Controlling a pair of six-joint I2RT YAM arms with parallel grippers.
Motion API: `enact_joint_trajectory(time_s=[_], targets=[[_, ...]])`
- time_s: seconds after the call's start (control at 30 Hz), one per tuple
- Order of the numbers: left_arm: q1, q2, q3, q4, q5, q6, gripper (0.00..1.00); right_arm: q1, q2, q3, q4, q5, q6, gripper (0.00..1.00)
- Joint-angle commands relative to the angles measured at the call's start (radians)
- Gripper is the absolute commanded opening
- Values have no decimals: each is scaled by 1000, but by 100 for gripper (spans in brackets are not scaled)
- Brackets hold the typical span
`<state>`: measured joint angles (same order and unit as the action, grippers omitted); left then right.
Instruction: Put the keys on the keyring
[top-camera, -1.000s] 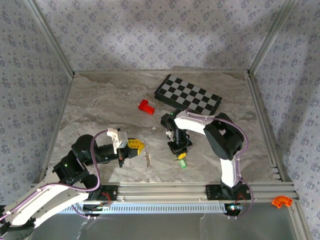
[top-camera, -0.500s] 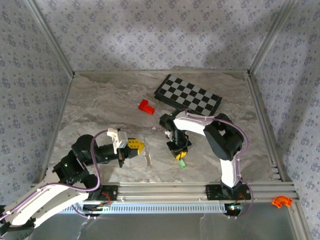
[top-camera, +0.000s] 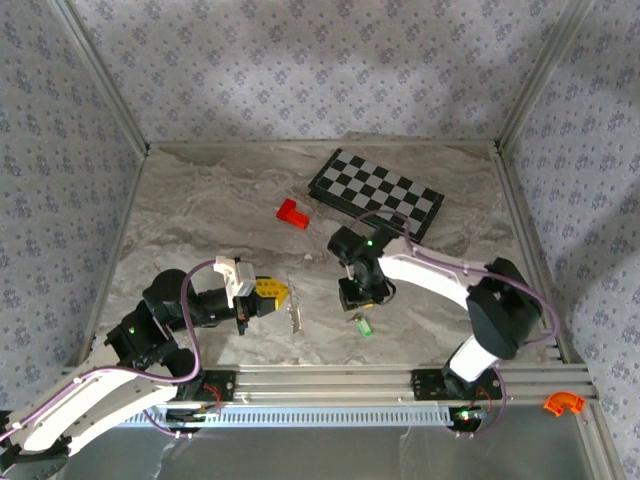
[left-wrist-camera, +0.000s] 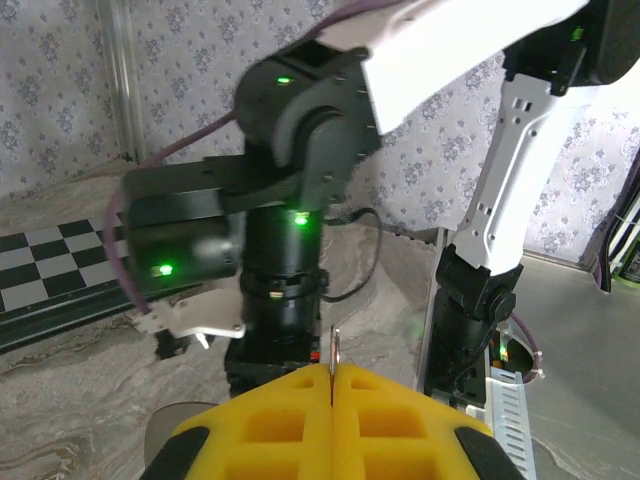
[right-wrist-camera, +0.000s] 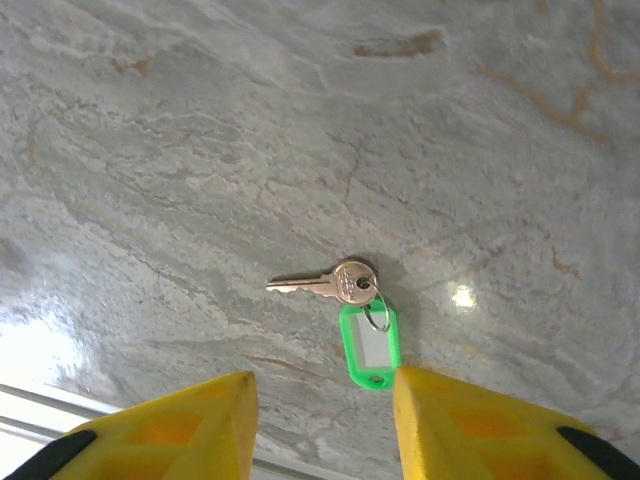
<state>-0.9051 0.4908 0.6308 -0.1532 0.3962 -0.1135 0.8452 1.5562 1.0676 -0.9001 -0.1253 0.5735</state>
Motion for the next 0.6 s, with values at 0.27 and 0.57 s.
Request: enact_joint_trajectory(time_s=[0.27, 0.57], targets=[[3, -1, 30, 52, 33, 8, 0, 55, -301, -393, 416, 139, 389, 45], [3, 11, 32, 57, 38, 5, 0, 67, -383, -512, 527, 176, 400, 40]])
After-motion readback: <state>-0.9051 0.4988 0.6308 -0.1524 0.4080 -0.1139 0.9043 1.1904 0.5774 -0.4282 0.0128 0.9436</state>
